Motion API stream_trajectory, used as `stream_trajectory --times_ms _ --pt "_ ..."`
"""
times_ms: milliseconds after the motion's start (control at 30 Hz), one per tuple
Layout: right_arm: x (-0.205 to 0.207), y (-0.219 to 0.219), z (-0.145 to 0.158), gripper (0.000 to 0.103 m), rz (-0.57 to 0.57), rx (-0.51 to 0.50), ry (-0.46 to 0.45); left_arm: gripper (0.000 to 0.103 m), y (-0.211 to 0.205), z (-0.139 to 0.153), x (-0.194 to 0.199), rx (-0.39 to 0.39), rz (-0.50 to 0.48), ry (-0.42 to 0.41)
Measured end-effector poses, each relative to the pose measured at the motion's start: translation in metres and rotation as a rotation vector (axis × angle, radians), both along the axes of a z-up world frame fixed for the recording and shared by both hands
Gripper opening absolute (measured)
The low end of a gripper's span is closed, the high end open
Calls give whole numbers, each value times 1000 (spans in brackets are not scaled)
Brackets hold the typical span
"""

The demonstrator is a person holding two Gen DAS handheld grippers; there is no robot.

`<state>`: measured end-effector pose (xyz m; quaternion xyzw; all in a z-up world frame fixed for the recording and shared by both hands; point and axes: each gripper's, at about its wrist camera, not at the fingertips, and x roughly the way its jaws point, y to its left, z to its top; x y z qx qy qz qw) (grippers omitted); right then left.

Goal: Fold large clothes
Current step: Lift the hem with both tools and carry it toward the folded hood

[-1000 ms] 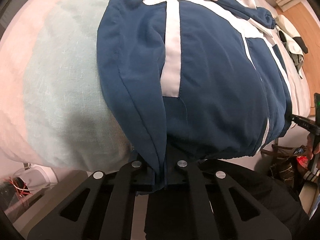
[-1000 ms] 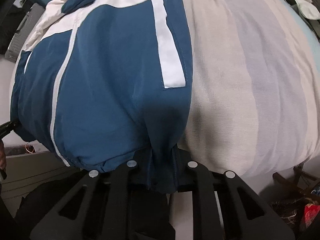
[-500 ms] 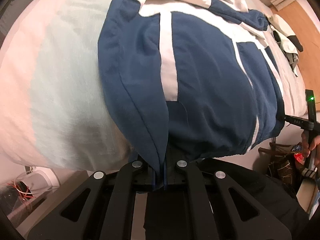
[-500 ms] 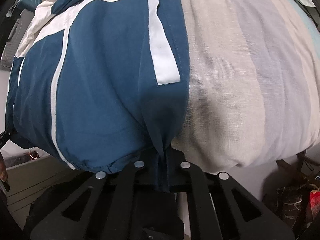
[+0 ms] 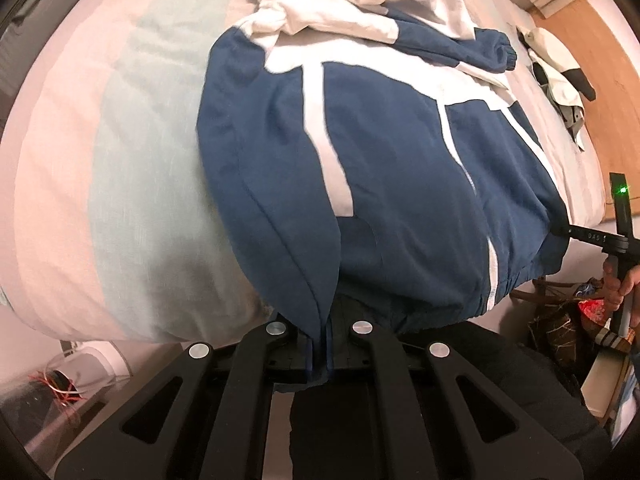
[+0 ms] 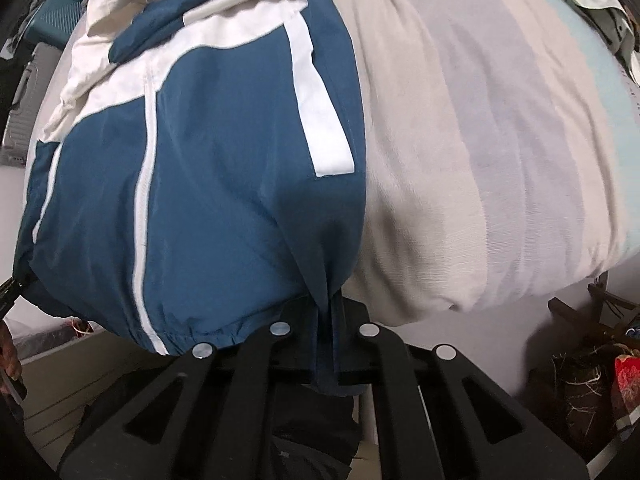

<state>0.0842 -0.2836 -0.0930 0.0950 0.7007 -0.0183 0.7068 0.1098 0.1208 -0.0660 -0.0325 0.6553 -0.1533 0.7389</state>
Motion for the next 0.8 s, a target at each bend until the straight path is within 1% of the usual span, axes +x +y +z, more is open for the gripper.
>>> stream_trajectory --times_ms 133,267,333,433,467,667,800 --pt "4 -11 8 3 -9 22 4 2 -2 7 13 -4 8 17" --pt "7 -10 6 3 -15 83 23 2 -4 7 29 31 24 34" --pt "9 -16 3 3 2 92 33 2 -9 9 35 48 29 48" --pt "22 -19 11 3 27 115 60 2 -17 15 46 70 22 57" --pt "20 -12 12 3 29 123 64 2 -19 18 50 78 27 63" --pt "51 -24 30 3 47 202 91 2 -25 34 71 107 57 110" --pt "70 -36 37 3 49 251 114 2 -28 43 84 122 45 130"
